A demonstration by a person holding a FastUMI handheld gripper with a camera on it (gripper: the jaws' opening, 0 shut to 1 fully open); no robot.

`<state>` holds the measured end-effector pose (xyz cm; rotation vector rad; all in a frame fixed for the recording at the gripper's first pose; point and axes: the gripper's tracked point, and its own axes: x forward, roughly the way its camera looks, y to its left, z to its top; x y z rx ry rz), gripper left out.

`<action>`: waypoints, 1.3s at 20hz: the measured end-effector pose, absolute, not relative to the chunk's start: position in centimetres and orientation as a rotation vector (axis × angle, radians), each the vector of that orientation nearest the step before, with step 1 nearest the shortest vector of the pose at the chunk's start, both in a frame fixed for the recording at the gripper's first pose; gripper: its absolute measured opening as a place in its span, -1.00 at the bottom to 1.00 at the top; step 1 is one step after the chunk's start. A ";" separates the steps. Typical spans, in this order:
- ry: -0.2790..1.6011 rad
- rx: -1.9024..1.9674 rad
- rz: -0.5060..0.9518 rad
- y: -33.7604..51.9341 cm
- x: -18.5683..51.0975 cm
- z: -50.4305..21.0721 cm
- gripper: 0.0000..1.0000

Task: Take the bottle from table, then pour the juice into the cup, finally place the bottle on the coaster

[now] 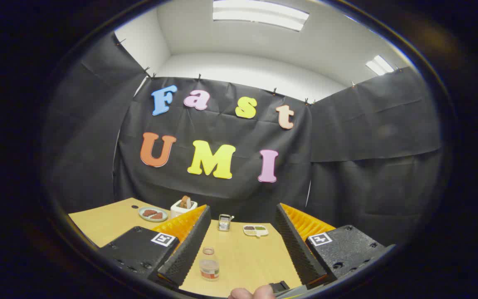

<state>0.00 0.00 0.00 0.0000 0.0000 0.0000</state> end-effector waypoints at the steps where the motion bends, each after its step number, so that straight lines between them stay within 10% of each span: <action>1: 0.001 0.009 0.004 0.1 0.0 -0.1 1.00; 26: 0.041 0.056 0.052 1.4 0.6 -0.9 1.00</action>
